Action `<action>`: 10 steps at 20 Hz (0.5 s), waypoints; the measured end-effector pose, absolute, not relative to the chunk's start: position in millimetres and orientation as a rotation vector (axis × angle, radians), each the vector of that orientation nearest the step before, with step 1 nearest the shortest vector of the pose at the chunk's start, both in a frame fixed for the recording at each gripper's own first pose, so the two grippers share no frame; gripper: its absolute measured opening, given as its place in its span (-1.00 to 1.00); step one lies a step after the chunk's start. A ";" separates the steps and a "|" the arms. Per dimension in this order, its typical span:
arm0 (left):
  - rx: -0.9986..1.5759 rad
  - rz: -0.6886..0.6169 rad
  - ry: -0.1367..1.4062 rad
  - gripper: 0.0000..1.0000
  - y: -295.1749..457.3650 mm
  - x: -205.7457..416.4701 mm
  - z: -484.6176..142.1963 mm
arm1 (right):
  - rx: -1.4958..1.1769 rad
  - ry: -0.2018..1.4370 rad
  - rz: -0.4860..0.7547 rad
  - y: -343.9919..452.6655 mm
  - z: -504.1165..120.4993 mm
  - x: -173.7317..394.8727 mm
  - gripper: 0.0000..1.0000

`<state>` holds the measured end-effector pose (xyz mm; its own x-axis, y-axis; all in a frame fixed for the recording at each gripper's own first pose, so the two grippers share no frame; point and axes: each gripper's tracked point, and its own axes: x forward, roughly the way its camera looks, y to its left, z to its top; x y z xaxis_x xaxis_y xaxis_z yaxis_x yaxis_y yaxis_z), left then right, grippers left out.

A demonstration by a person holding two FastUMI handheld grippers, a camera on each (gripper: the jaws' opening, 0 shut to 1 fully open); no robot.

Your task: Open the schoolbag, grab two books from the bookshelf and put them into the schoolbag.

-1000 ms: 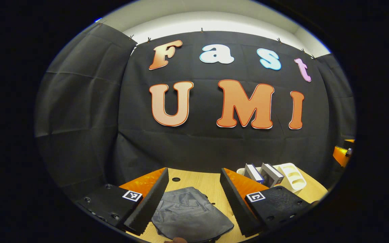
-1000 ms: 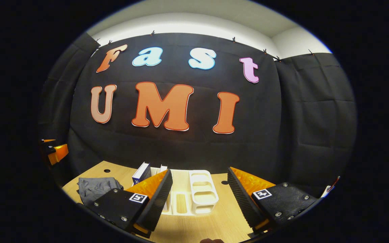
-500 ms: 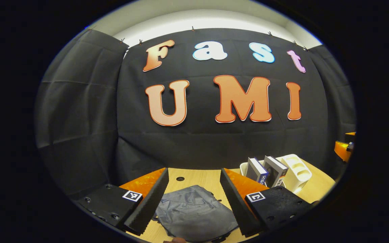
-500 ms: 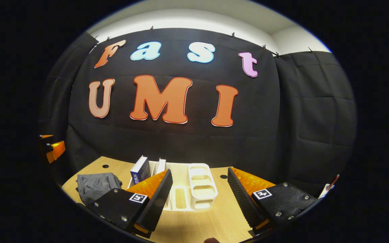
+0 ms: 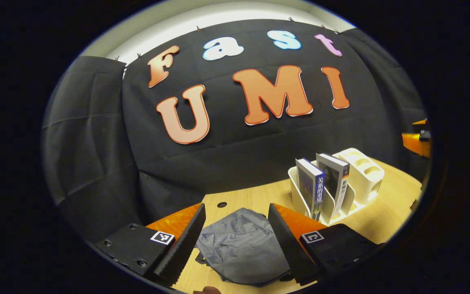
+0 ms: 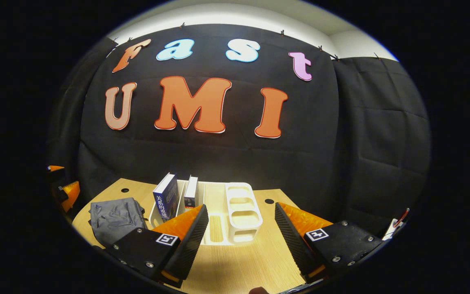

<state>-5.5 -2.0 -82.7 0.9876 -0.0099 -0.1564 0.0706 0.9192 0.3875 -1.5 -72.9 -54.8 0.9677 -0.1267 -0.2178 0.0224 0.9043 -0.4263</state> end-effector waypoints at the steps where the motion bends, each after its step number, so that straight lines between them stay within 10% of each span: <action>1: 0.419 -0.049 0.171 0.94 -3.4 -6.0 -90.5 | -0.441 0.257 -0.084 -75.9 -59.9 -2.0 0.94; 10: 0.636 -0.123 0.275 0.94 -24.2 -16.6 -161.8 | -0.503 0.340 -0.121 -101.0 -87.7 -3.5 0.95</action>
<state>-16.6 -24.2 -161.8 0.9565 -0.0287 -0.2905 0.1967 0.7986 0.5689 -3.5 -101.0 -87.7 0.9368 -0.1966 -0.2894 0.0308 0.8703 -0.4915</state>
